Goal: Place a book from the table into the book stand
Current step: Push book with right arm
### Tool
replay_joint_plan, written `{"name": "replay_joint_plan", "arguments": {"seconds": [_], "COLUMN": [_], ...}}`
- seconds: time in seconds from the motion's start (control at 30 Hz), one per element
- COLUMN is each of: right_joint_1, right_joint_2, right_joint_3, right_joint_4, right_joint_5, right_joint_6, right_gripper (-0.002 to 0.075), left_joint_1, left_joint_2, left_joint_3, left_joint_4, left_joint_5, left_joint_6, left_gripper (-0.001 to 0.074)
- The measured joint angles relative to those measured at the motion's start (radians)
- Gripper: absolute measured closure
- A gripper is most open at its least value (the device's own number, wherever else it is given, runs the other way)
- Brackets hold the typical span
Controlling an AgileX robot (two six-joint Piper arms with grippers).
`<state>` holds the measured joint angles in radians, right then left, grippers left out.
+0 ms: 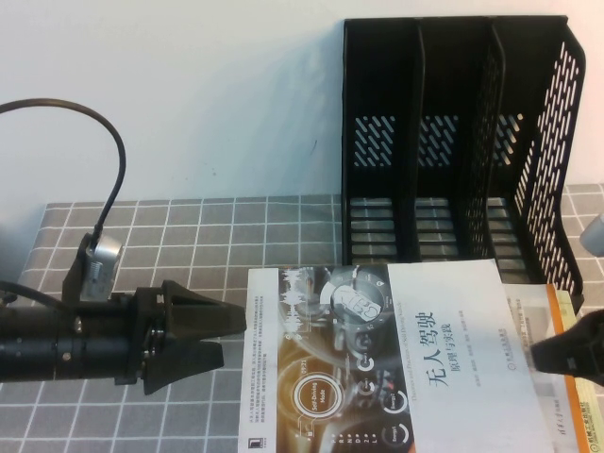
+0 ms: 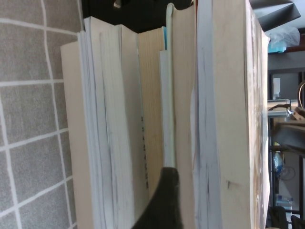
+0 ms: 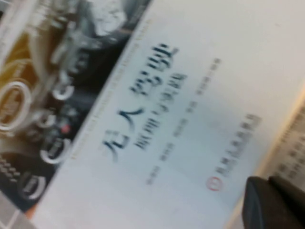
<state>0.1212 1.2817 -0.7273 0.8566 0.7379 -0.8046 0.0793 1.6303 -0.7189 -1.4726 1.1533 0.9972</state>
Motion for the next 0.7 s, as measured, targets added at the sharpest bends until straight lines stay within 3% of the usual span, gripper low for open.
{"name": "replay_joint_plan", "arguments": {"seconds": [0.1, 0.2, 0.5, 0.7], "right_joint_1": [-0.002, -0.004, 0.046, 0.063], "right_joint_2": [0.0, 0.017, 0.087, 0.099], "right_joint_3": [0.0, 0.0, -0.002, -0.002], "right_joint_4": [-0.125, -0.145, 0.044, 0.074], "right_joint_5": [-0.022, -0.011, -0.012, -0.017], "right_joint_6": [0.081, 0.09, -0.022, -0.043], "right_gripper": [0.0729, 0.0729, 0.0729, 0.0729], "left_joint_1": [0.0, 0.0, -0.012, -0.034], "left_joint_2": [0.0, 0.0, 0.0, 0.0], "left_joint_3": [0.0, 0.0, 0.0, 0.0], "left_joint_4": [-0.002, -0.011, -0.034, -0.037], "left_joint_5": [0.0, 0.0, -0.005, -0.029], "left_joint_6": [0.0, 0.004, -0.002, -0.015], "left_gripper": [0.0099, 0.0099, 0.0099, 0.0099]}}
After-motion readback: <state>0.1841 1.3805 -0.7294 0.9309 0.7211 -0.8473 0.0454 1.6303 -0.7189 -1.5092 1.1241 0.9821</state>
